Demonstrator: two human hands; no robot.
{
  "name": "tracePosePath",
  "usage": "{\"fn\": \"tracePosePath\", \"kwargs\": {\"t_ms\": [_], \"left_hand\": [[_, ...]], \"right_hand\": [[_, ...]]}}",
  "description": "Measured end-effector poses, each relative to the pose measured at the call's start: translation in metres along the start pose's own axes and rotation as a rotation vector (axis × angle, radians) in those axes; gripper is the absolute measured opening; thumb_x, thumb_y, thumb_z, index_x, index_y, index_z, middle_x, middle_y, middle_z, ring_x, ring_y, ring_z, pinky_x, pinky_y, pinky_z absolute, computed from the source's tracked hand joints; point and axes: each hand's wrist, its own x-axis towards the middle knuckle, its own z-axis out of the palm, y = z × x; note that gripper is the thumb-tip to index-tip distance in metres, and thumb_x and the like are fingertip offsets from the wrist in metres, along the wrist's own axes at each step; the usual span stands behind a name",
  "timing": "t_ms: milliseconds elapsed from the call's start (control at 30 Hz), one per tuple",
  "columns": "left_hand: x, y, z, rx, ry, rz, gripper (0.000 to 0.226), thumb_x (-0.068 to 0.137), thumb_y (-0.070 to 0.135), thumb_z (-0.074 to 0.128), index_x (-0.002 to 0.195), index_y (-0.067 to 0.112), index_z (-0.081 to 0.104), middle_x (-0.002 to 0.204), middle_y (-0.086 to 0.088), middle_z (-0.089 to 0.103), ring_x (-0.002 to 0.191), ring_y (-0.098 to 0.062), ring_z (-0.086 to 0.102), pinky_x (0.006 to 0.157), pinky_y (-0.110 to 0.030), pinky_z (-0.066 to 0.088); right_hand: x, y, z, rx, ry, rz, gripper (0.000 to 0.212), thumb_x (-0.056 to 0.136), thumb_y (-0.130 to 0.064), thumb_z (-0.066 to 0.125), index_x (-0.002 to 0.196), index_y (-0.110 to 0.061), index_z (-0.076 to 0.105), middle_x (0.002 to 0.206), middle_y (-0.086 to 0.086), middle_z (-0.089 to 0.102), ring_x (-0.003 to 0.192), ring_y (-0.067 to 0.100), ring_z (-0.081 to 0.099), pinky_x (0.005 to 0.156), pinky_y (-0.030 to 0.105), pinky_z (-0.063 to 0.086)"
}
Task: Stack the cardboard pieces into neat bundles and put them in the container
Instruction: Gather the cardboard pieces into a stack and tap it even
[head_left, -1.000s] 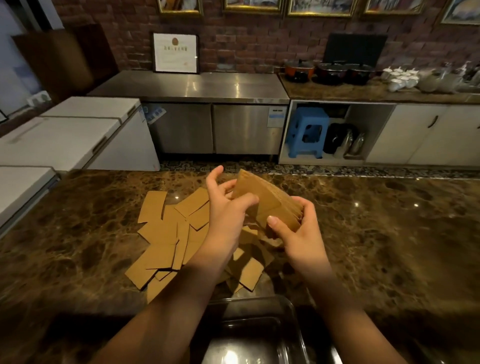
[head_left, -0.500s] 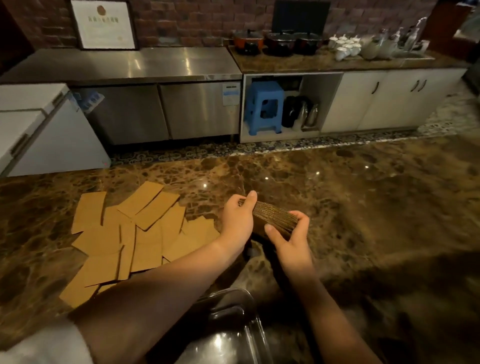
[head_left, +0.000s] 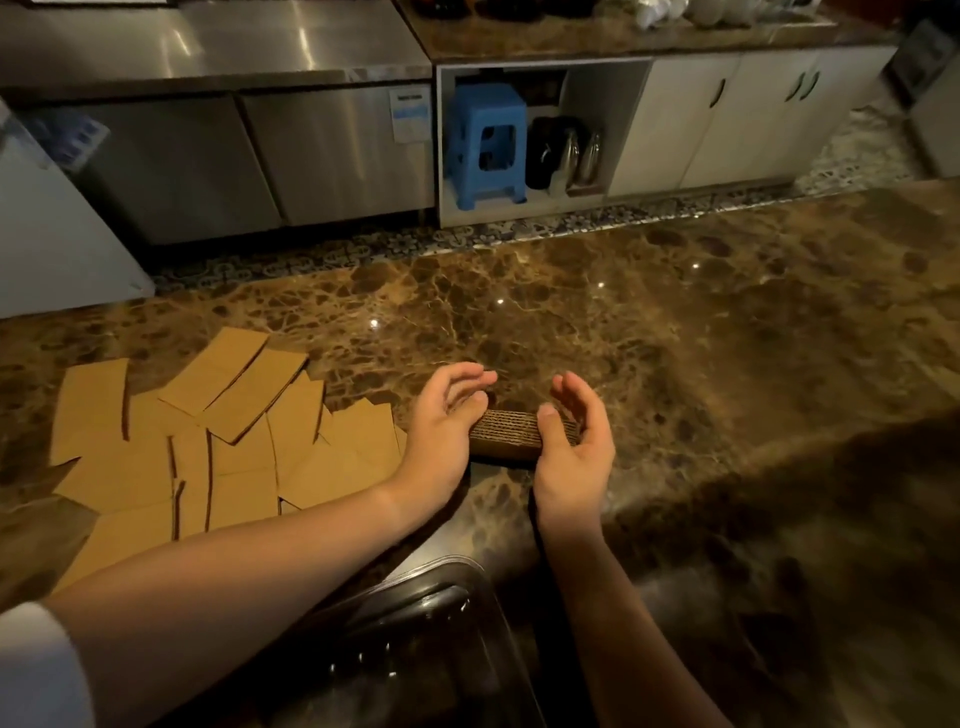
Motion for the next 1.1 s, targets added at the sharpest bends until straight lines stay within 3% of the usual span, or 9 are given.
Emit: {"fn": "tracePosePath", "kwargs": {"t_ms": [100,200,333,433,567,733,900,1000,1100], "left_hand": [[0.003,0.002,0.002,-0.128,0.022,-0.070,0.022,0.096,0.027,0.055,0.114,0.021,0.066,0.117,-0.006,0.074,0.116,-0.017,0.065,0.100,-0.038,0.049],[0.005,0.000,0.001,-0.146,-0.025,-0.096,0.040,0.089,0.048,0.050,0.124,0.032,0.061,0.125,0.002,0.071,0.117,-0.005,0.063,0.094,-0.024,0.049],[0.014,0.000,-0.002,-0.103,-0.052,-0.096,0.039,0.093,0.053,0.043,0.126,0.040,0.057,0.125,0.012,0.070,0.109,0.017,0.058,0.085,-0.006,0.042],[0.018,-0.005,-0.003,-0.043,-0.044,-0.075,0.043,0.101,0.051,0.041,0.137,0.031,0.052,0.129,0.008,0.068,0.113,0.014,0.056,0.098,-0.016,0.038],[0.016,-0.011,-0.002,0.022,-0.034,-0.046,0.045,0.106,0.041,0.038,0.141,0.017,0.052,0.119,0.016,0.071,0.111,0.014,0.058,0.091,-0.007,0.041],[0.018,-0.004,-0.002,-0.062,-0.011,-0.097,0.050,0.089,0.066,0.040,0.127,0.039,0.058,0.124,0.010,0.072,0.128,-0.008,0.056,0.115,-0.042,0.034],[0.016,-0.007,-0.004,-0.053,-0.028,-0.131,0.048,0.091,0.066,0.032,0.129,0.044,0.052,0.125,0.011,0.071,0.131,-0.013,0.054,0.117,-0.050,0.032],[0.016,-0.005,-0.005,-0.029,-0.042,-0.132,0.048,0.087,0.074,0.031,0.124,0.051,0.051,0.121,0.014,0.072,0.133,-0.015,0.051,0.118,-0.052,0.030],[0.016,0.001,-0.004,-0.021,-0.044,-0.127,0.073,0.077,0.083,0.032,0.138,0.043,0.046,0.117,0.014,0.074,0.132,-0.016,0.053,0.116,-0.053,0.033]], "right_hand": [[0.007,-0.005,0.004,0.112,-0.009,0.078,0.029,0.102,-0.013,0.053,0.126,-0.027,0.061,0.127,-0.008,0.066,0.118,0.001,0.062,0.091,0.015,0.051],[0.011,-0.008,-0.001,0.222,-0.044,0.157,0.042,0.099,-0.045,0.043,0.136,-0.027,0.054,0.132,-0.005,0.066,0.125,0.005,0.059,0.103,0.027,0.046],[0.015,-0.015,-0.008,0.273,-0.143,0.183,0.052,0.092,-0.068,0.038,0.130,-0.038,0.056,0.136,-0.010,0.065,0.130,0.002,0.055,0.110,0.035,0.038],[0.013,-0.012,-0.009,0.252,-0.176,0.206,0.055,0.090,-0.073,0.035,0.130,-0.041,0.054,0.136,-0.012,0.065,0.130,0.002,0.054,0.114,0.038,0.037],[0.012,-0.009,-0.008,0.212,-0.191,0.242,0.054,0.087,-0.075,0.033,0.126,-0.044,0.054,0.133,-0.014,0.067,0.124,-0.001,0.058,0.114,0.040,0.038],[0.015,-0.011,-0.008,0.234,-0.214,0.241,0.069,0.077,-0.089,0.042,0.130,-0.046,0.052,0.138,-0.015,0.063,0.126,-0.003,0.056,0.112,0.040,0.038],[0.013,-0.004,-0.017,0.225,-0.307,0.219,0.065,0.072,-0.077,0.066,0.132,-0.057,0.048,0.155,-0.010,0.046,0.136,-0.002,0.046,0.107,0.032,0.045],[0.018,0.001,-0.029,0.047,-0.467,0.137,0.104,0.072,-0.030,0.086,0.145,-0.058,0.017,0.154,-0.013,0.039,0.135,-0.004,0.045,0.097,0.028,0.053],[0.022,-0.004,-0.026,-0.129,-0.463,0.103,0.110,0.075,0.006,0.080,0.151,-0.047,0.021,0.133,-0.003,0.055,0.106,0.013,0.069,0.081,0.037,0.062]]}}
